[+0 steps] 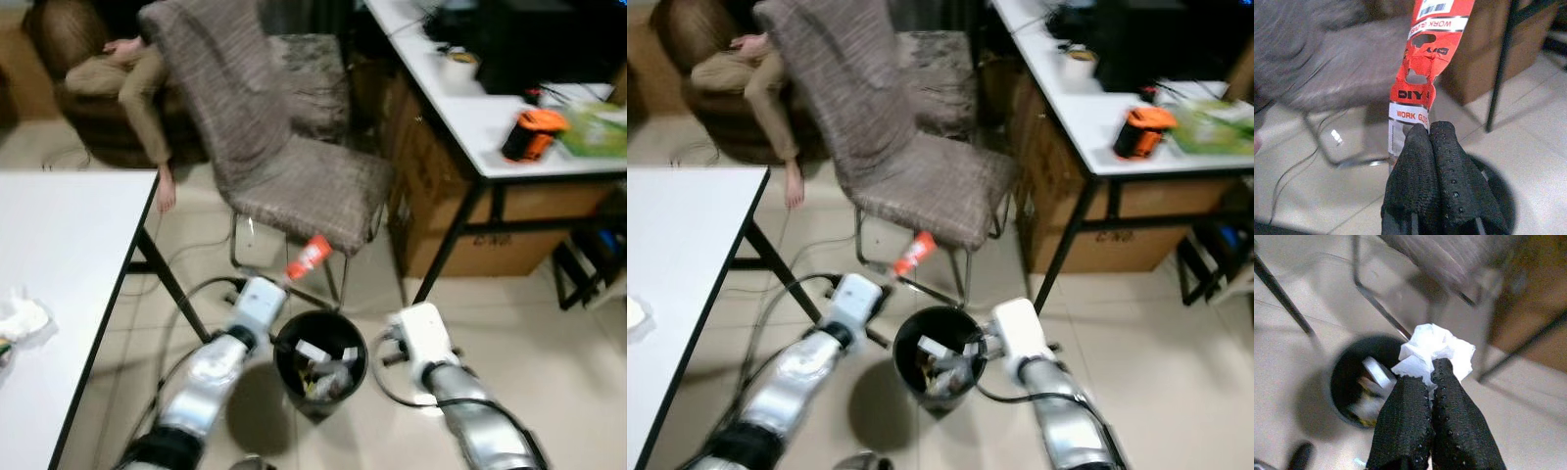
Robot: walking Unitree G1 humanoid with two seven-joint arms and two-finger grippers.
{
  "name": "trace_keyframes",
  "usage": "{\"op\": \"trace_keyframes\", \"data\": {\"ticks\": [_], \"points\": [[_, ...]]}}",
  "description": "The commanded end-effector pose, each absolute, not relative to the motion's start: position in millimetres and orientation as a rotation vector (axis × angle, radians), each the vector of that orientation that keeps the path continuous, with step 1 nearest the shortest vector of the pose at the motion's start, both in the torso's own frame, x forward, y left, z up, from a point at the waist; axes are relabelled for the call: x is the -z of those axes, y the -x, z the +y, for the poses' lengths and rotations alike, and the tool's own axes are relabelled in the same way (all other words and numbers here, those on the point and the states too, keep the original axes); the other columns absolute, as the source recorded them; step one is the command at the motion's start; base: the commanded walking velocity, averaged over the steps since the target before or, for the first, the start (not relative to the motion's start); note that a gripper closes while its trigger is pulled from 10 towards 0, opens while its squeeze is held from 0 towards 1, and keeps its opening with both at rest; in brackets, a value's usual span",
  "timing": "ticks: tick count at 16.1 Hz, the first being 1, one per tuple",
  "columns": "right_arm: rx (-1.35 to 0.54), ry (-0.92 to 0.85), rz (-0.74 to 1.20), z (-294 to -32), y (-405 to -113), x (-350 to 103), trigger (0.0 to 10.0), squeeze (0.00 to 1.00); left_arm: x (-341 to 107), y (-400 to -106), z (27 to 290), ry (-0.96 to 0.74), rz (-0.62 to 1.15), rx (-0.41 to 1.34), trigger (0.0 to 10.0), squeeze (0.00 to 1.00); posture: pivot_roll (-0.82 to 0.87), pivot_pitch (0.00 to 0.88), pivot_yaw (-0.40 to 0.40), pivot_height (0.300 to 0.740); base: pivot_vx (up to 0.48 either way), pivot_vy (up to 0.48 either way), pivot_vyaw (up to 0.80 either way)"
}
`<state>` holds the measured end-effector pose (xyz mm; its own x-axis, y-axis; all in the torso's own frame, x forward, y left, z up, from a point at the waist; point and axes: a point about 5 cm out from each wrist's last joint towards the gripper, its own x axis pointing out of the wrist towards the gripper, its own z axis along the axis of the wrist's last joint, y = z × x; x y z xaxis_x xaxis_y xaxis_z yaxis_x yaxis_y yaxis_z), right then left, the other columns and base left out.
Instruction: Picking trash to rubbish bin
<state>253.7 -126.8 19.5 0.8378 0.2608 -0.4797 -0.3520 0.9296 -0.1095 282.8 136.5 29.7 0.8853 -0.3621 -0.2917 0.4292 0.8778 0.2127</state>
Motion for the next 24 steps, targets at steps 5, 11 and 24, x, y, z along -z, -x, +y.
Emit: {"op": "trace_keyframes", "data": {"ticks": [5,11,24], "points": [[-0.368,0.195,0.508,-124.8,-255.3,-5.8,10.0,0.0,-30.6,-281.2,131.4,-0.271,0.23,0.428,10.0,0.0,-0.05,0.133,0.0,0.74,0.329,0.0,0.0],[-0.457,0.146,0.523,-105.2,-276.4,-0.7,10.0,0.0,-40.6,-271.0,151.4,-0.317,0.209,0.42,10.0,0.0,-0.01,0.171,0.008,0.74,0.052,0.0,0.0],[-0.463,0.109,0.532,-103.3,-301.4,-6.1,10.0,1.0,-68.9,-238.3,176.7,-0.332,0.225,0.384,10.0,0.0,0.04,0.193,-0.004,0.74,0.0,0.0,0.0]]}}
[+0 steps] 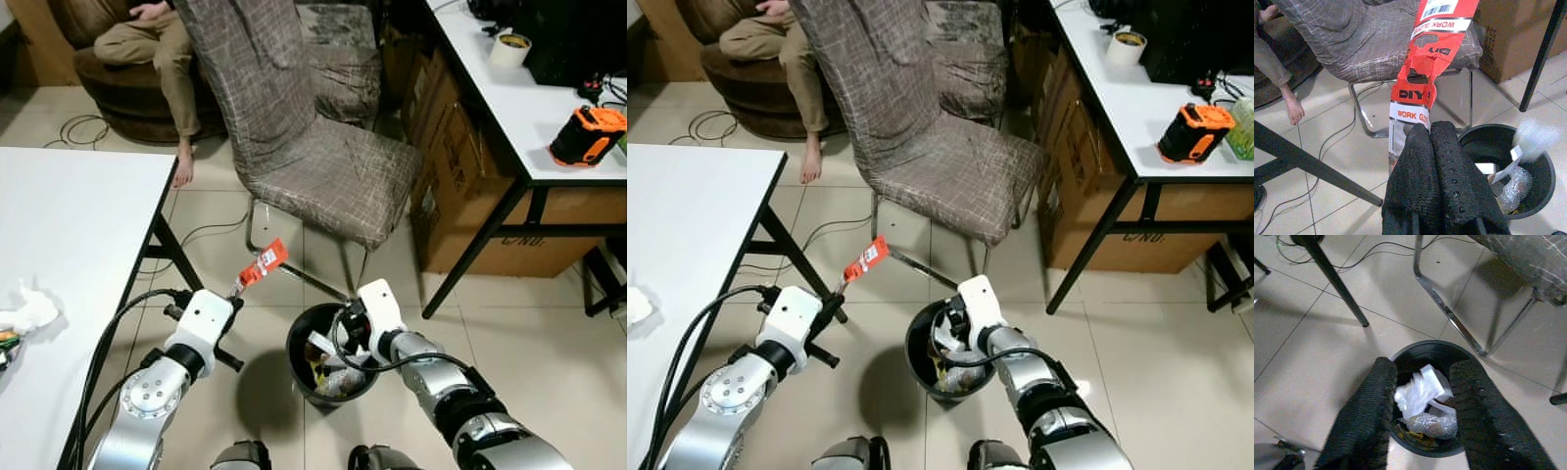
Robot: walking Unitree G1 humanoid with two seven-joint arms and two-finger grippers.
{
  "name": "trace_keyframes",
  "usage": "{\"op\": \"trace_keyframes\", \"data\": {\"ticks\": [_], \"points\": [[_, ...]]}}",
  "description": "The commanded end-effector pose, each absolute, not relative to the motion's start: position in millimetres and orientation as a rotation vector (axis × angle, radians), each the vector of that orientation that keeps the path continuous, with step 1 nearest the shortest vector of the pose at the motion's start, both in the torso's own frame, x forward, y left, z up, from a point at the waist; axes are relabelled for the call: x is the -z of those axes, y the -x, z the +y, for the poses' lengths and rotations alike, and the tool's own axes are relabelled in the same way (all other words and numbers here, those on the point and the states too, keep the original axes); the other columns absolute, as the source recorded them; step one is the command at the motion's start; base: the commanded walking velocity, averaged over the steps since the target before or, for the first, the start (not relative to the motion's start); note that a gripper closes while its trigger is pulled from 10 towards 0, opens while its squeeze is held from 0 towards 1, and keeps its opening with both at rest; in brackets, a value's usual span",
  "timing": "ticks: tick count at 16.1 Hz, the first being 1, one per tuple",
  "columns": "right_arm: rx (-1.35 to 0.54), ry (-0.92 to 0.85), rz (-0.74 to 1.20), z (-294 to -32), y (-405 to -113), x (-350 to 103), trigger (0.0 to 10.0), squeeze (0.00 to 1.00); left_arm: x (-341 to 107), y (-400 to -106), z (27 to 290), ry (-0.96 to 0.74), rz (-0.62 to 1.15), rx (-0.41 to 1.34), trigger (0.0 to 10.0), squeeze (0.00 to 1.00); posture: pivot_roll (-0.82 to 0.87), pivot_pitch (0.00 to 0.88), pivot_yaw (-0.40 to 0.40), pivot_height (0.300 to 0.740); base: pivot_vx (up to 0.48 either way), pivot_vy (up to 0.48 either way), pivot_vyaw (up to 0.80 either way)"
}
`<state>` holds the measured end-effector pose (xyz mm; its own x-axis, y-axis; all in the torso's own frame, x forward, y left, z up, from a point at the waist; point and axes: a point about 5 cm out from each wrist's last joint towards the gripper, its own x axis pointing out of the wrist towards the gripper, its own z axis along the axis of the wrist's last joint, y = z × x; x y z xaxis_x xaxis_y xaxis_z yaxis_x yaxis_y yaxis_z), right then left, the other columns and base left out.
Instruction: Picking trash to rubbish bin
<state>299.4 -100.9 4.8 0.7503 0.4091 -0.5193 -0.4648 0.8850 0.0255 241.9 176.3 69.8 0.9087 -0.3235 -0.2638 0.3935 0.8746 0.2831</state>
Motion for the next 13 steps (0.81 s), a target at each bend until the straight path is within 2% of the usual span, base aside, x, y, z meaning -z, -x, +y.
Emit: {"op": "trace_keyframes", "data": {"ticks": [1,4,6,7,8,9,10,13], "points": [[-0.461,0.108,0.531,-103.5,-301.8,-6.3,10.0,1.0,-69.1,-238.1,176.7,-0.333,0.226,0.385,10.0,0.0,0.05,0.192,-0.002,0.74,0.0,0.0,0.0],[-0.45,0.135,0.525,-105.5,-303.6,-7.2,10.0,1.0,-70.7,-237.5,175.9,-0.328,0.229,0.389,10.0,0.0,0.04,0.19,-0.003,0.74,0.0,0.0,0.0],[-0.385,0.145,0.491,-116.9,-305.8,-10.8,10.0,1.0,-65.8,-245.7,157.8,-0.273,0.244,0.459,10.0,0.0,0.03,0.187,-0.002,0.74,0.0,0.0,0.0],[-0.356,0.127,0.473,-123.3,-303.6,-11.3,10.0,0.0,-60.1,-249.6,148.7,-0.253,0.264,0.489,10.0,0.0,-0.01,0.178,0.004,0.74,0.0,0.0,0.0],[-0.285,0.092,0.408,-144.0,-285.2,-14.6,10.0,0.0,-41.4,-260.6,120.6,-0.219,0.32,0.581,10.0,0.0,-0.08,0.174,0.03,0.74,0.0,0.0,0.0],[-0.246,0.081,0.385,-156.9,-267.3,-18.6,10.0,0.0,-33.4,-267.9,104.3,-0.212,0.334,0.626,10.0,0.0,-0.12,0.174,0.053,0.74,0.0,0.0,0.0],[-0.234,0.076,0.381,-160.6,-261.9,-20.0,10.0,0.0,-31.7,-270.1,99.6,-0.209,0.337,0.637,10.0,0.0,-0.12,0.174,0.053,0.74,0.0,0.0,0.0],[-0.225,0.091,0.358,-174.8,-221.0,-41.9,10.0,0.0,-28.6,-290.8,66.1,-0.161,0.394,0.693,10.0,0.0,-0.2,0.179,0.109,0.74,0.0,0.0,0.0]]}}
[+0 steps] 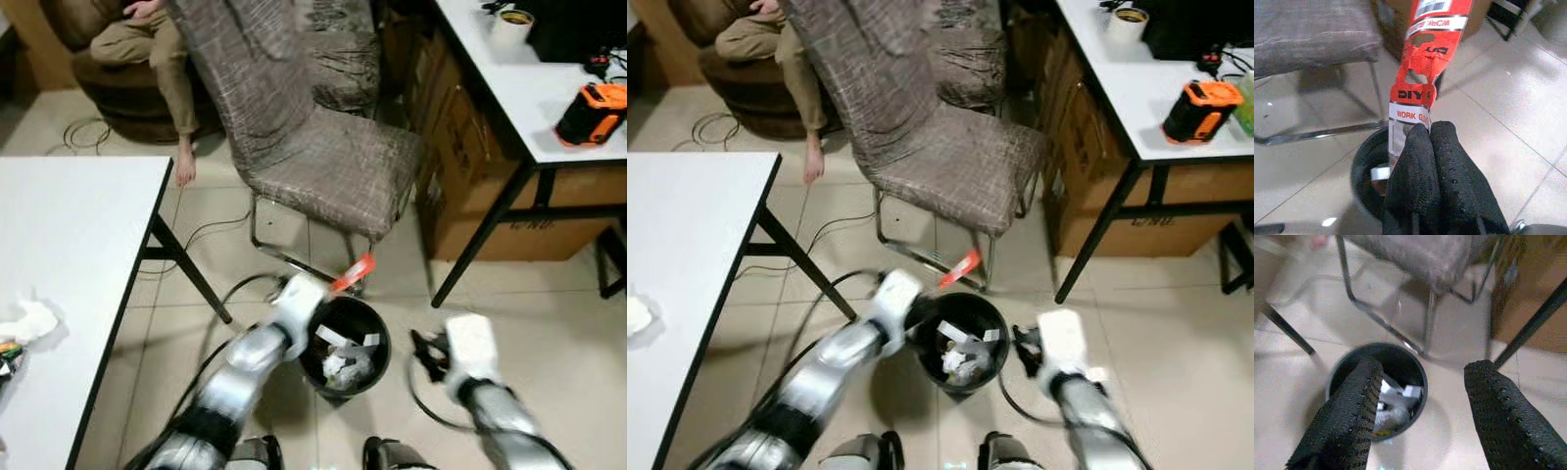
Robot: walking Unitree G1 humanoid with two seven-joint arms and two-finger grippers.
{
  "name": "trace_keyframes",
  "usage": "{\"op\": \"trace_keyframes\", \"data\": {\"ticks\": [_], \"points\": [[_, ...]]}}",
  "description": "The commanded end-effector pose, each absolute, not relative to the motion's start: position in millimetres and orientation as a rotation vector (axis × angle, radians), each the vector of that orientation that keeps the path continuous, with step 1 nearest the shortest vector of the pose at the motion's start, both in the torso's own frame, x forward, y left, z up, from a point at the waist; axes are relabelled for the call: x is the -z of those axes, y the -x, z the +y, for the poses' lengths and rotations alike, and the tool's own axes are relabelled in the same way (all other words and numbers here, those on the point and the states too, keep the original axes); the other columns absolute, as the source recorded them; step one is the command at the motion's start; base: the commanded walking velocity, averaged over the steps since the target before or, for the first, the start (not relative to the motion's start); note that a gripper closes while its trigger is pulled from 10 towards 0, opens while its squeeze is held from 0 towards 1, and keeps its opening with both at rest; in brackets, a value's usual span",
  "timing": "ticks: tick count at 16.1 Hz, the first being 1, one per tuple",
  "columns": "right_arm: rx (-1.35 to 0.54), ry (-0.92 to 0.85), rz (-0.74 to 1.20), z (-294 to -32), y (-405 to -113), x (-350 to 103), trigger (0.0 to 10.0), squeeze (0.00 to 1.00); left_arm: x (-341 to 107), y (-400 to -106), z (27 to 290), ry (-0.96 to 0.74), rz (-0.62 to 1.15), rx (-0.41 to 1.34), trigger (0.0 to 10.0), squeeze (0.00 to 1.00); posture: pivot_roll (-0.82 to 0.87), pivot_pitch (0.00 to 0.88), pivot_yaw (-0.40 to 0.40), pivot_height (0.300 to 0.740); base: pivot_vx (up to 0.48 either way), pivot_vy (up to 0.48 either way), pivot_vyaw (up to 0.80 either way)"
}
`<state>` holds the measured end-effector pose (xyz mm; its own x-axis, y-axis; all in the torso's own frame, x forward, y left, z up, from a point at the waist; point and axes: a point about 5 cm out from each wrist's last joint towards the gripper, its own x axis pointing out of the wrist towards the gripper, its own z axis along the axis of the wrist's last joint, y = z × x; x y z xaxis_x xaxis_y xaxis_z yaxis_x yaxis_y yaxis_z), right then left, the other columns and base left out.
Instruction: Picking trash to rubbish bin
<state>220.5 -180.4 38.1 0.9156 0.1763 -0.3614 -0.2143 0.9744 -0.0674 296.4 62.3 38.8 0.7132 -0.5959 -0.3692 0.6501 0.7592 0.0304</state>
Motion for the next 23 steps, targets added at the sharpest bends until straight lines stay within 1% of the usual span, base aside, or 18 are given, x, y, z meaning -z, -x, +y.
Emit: {"op": "trace_keyframes", "data": {"ticks": [1,3,4,5,7,10,11,20,21,22,23], "points": [[-0.254,0.094,0.364,-174.0,-211.5,-48.7,10.0,0.0,-28.9,-294.7,60.8,-0.164,0.402,0.7,10.0,0.0,-0.2,0.179,0.109,0.74,0.0,0.0,0.0],[-0.336,0.085,0.371,-167.7,-192.9,-62.5,10.0,0.0,-29.5,-301.1,55.8,-0.195,0.403,0.694,10.0,0.0,-0.23,0.185,0.121,0.74,0.0,0.0,0.0],[-0.41,0.063,0.381,-161.5,-182.2,-70.6,10.0,0.0,-28.8,-303.5,54.7,-0.197,0.407,0.686,10.0,0.0,-0.23,0.186,0.121,0.74,0.0,0.0,0.0],[-0.529,0.045,0.405,-153.4,-168.4,-81.6,10.0,0.0,-26.9,-305.2,54.4,-0.196,0.421,0.68,10.0,0.0,-0.23,0.188,0.116,0.74,0.0,0.0,0.0],[-0.607,0.063,0.425,-151.4,-160.2,-92.4,10.0,0.0,-26.0,-306.4,53.3,-0.193,0.43,0.677,10.0,0.0,-0.23,0.187,0.106,0.74,0.0,0.0,0.0],[-0.61,0.081,0.444,-153.8,-161.8,-96.4,10.0,0.0,-27.4,-308.3,51.7,-0.194,0.423,0.679,10.0,0.0,-0.22,0.183,0.093,0.74,0.0,0.0,0.0],[-0.614,0.085,0.45,-153.3,-163.3,-97.4,10.0,0.0,-28.5,-309.5,51.6,-0.183,0.419,0.678,10.0,1.0,-0.22,0.181,0.091,0.74,0.0,0.0,0.0],[-0.623,0.108,0.471,-150.7,-168.2,-99.6,10.0,0.0,-37.0,-316.0,49.5,-0.072,0.383,0.658,10.0,1.0,-0.21,0.167,0.08,0.74,0.0,0.0,0.0],[-0.618,0.113,0.464,-150.7,-169.5,-100.0,10.0,0.0,-39.8,-318.7,53.0,-0.101,0.353,0.635,10.0,1.0,-0.21,0.164,0.076,0.74,0.0,0.0,0.0],[-0.605,0.118,0.453,-150.5,-171.6,-100.7,10.0,0.0,-42.5,-321.6,59.7,-0.088,0.327,0.604,10.0,0.0,-0.2,0.157,0.071,0.74,0.0,0.0,0.0],[-0.508,0.138,0.396,-153.9,-182.5,-103.8,10.0,0.0,-50.7,-325.6,74.1,-0.005,0.256,0.551,10.0,0.0,-0.17,0.141,0.061,0.74,0.0,0.0,0.0]]}}
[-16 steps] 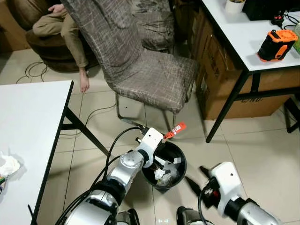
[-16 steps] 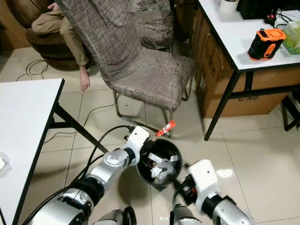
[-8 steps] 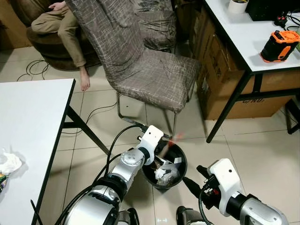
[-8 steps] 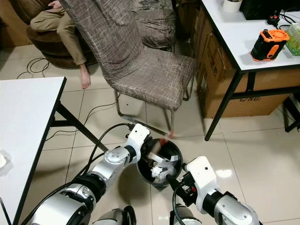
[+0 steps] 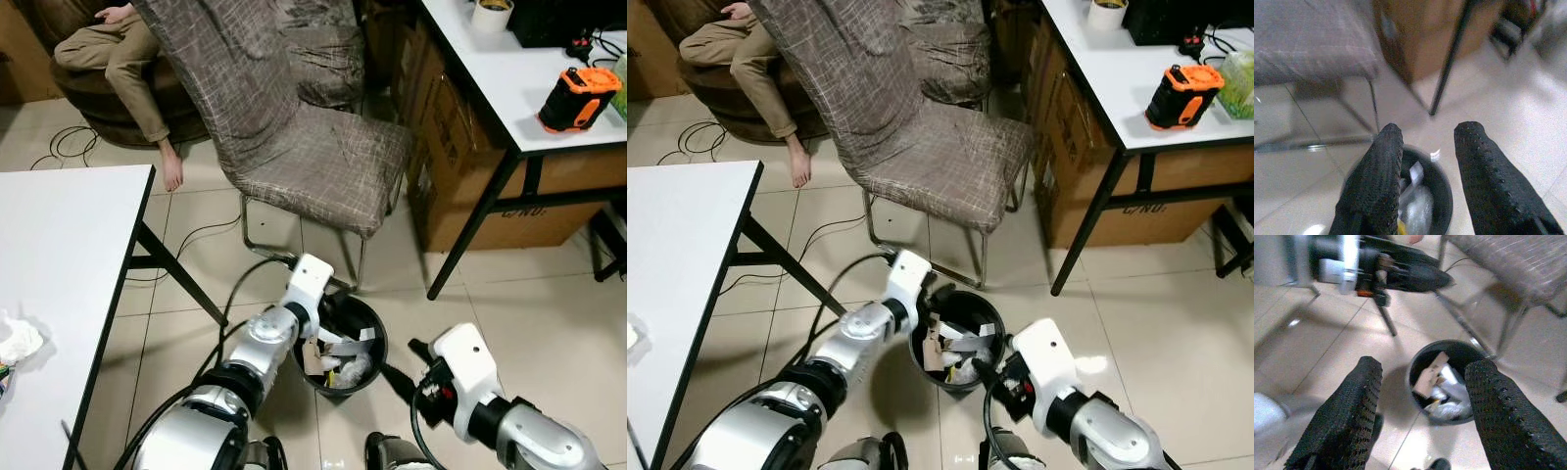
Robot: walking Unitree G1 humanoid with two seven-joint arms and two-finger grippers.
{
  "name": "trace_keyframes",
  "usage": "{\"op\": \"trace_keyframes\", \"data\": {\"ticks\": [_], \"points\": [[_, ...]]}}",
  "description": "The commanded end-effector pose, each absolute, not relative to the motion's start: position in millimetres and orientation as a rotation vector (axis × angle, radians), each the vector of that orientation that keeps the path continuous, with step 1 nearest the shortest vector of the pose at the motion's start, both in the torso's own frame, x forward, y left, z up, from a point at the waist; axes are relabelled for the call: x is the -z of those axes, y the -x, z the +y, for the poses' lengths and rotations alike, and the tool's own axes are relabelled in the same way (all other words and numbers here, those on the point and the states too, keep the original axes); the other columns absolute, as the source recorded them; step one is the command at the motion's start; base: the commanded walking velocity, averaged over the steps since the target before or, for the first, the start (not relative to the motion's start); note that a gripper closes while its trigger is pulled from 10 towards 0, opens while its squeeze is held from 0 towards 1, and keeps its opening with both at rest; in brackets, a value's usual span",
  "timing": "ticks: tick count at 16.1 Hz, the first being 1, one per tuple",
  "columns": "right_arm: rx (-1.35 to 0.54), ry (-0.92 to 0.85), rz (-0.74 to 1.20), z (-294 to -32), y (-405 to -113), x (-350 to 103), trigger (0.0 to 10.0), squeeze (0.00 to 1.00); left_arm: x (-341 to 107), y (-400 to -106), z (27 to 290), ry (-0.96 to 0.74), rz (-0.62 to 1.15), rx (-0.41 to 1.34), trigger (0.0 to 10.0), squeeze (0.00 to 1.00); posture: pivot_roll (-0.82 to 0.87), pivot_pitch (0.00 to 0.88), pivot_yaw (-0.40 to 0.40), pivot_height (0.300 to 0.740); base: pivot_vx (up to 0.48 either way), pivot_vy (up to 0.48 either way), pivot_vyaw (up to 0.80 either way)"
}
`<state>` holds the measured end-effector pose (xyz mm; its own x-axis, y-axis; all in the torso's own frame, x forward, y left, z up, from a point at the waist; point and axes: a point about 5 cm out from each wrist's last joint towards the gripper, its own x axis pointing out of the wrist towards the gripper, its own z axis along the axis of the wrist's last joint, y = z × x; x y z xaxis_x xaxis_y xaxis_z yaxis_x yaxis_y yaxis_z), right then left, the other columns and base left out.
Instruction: Picking trash to rubbish bin
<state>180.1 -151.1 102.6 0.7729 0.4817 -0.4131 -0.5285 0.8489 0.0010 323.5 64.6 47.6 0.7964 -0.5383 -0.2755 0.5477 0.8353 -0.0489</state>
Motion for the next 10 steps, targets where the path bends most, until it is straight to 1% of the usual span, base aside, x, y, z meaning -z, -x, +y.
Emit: {"op": "trace_keyframes", "data": {"ticks": [1,2,3,4,8,10], "points": [[-0.455,0.15,0.367,-156.2,-187.7,-105.0,10.0,0.0,-53.8,-326.1,80.7,0.021,0.227,0.533,10.0,0.0,-0.16,0.138,0.058,0.74,0.0,0.0,0.0],[-0.353,0.127,0.347,-160.4,-196.1,-104.1,10.0,0.0,-62.4,-322.4,94.2,0.095,0.154,0.504,10.0,0.0,-0.14,0.129,0.049,0.74,0.0,0.0,0.0],[-0.263,0.099,0.334,-163.2,-204.5,-102.1,10.0,0.0,-75.6,-308.0,109.5,0.085,0.07,0.501,10.0,0.0,-0.1,0.109,0.025,0.74,0.0,0.0,0.0],[-0.212,0.081,0.324,-163.4,-211.6,-100.9,10.0,0.0,-83.9,-291.2,118.5,0.053,0.041,0.514,10.0,0.0,-0.07,0.099,0.008,0.74,0.0,0.0,0.0],[-0.213,0.073,0.302,-157.5,-230.7,-101.8,10.0,0.0,-94.8,-252.0,134.7,-0.002,0.074,0.504,10.0,0.0,-0.02,0.089,-0.035,0.74,0.0,0.0,0.0],[-0.22,0.067,0.275,-153.9,-233.9,-106.3,10.0,0.0,-111.7,-234.4,138.3,-0.034,0.066,0.502,10.0,0.0,0.0,0.084,-0.049,0.74,0.0,0.0,0.0]]}}
